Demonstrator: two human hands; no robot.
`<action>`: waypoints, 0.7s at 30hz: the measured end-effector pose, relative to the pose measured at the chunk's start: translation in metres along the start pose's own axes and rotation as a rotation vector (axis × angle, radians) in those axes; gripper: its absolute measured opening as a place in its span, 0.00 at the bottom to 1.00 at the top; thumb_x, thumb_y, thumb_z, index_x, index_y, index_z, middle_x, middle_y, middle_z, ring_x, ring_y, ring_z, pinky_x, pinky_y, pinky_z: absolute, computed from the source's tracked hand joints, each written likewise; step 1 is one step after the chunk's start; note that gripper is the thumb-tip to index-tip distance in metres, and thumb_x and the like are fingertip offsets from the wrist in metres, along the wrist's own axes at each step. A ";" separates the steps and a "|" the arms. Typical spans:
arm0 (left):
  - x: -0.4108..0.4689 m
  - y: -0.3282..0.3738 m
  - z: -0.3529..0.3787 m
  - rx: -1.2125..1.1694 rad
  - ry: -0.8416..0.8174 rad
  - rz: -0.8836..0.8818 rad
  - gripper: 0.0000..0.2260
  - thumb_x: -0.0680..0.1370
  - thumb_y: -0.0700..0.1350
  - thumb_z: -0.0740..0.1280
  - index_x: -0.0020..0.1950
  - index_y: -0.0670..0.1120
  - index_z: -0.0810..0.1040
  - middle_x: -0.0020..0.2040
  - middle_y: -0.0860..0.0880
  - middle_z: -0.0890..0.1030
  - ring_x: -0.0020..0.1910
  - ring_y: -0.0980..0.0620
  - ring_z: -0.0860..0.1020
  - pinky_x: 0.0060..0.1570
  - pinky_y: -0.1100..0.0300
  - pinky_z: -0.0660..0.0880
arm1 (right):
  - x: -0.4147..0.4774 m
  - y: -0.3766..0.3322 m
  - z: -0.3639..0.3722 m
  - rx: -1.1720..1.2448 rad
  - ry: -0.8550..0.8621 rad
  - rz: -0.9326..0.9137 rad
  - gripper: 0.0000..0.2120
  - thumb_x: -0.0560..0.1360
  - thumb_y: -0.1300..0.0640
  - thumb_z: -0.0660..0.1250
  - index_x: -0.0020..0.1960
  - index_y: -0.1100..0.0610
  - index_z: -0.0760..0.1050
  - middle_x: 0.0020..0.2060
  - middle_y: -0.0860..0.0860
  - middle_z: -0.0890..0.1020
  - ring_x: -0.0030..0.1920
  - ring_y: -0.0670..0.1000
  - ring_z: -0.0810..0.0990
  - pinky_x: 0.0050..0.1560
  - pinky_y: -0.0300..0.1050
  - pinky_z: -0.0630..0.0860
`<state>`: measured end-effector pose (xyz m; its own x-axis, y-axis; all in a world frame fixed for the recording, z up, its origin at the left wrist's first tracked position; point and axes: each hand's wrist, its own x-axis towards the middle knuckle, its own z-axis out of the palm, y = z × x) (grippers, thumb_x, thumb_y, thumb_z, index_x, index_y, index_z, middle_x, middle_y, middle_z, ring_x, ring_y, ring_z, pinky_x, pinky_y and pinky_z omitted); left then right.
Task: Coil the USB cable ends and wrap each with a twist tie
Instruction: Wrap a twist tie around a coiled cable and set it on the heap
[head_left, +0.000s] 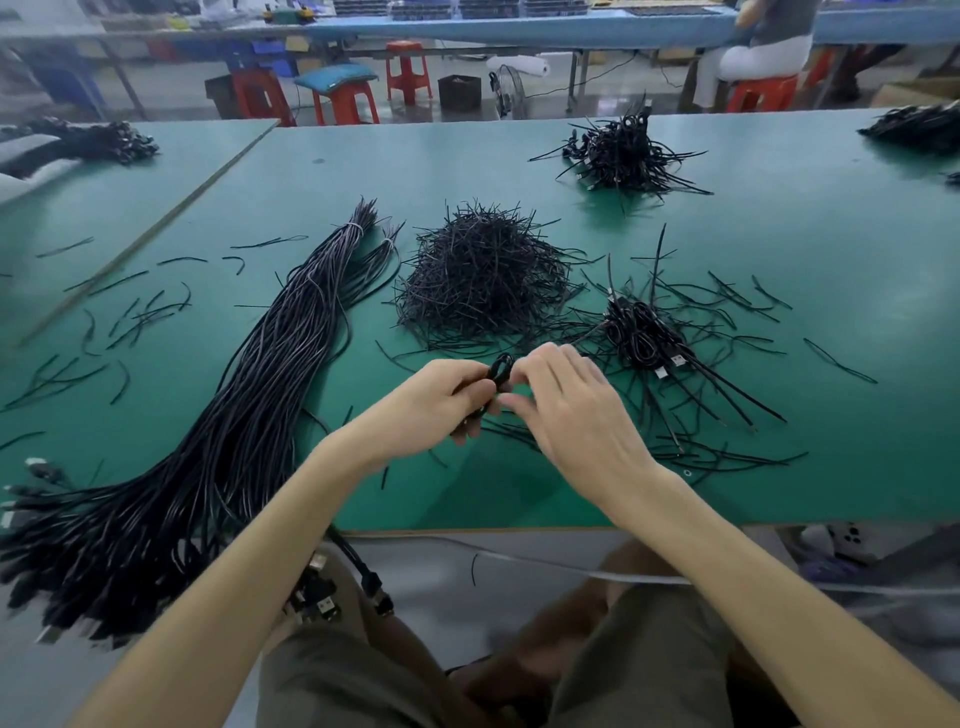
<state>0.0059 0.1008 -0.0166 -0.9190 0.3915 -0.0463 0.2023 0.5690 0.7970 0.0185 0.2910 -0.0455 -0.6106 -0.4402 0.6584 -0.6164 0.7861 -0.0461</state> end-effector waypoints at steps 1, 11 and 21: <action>0.000 -0.002 0.000 0.004 0.012 0.016 0.12 0.86 0.39 0.59 0.44 0.43 0.76 0.32 0.47 0.77 0.29 0.54 0.74 0.34 0.61 0.73 | -0.001 -0.001 -0.001 -0.002 0.014 0.039 0.13 0.82 0.52 0.63 0.55 0.62 0.76 0.50 0.56 0.78 0.49 0.58 0.77 0.50 0.53 0.77; 0.001 -0.014 -0.001 -0.160 0.181 -0.018 0.08 0.83 0.47 0.67 0.56 0.44 0.80 0.45 0.51 0.87 0.41 0.53 0.86 0.41 0.53 0.80 | 0.002 0.022 -0.013 -0.033 -0.204 0.046 0.11 0.80 0.54 0.68 0.60 0.57 0.80 0.50 0.51 0.82 0.51 0.54 0.79 0.58 0.51 0.70; -0.022 -0.078 -0.071 0.770 0.589 -0.499 0.15 0.85 0.47 0.62 0.62 0.35 0.72 0.60 0.34 0.74 0.56 0.38 0.73 0.53 0.43 0.73 | 0.032 0.093 -0.017 -0.146 0.004 0.533 0.16 0.84 0.53 0.62 0.63 0.63 0.77 0.54 0.59 0.80 0.53 0.60 0.80 0.56 0.54 0.76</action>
<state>-0.0135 -0.0038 -0.0355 -0.9326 -0.3008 0.1993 -0.2698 0.9481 0.1683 -0.0496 0.3571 -0.0161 -0.8175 0.0369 0.5748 -0.1468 0.9516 -0.2699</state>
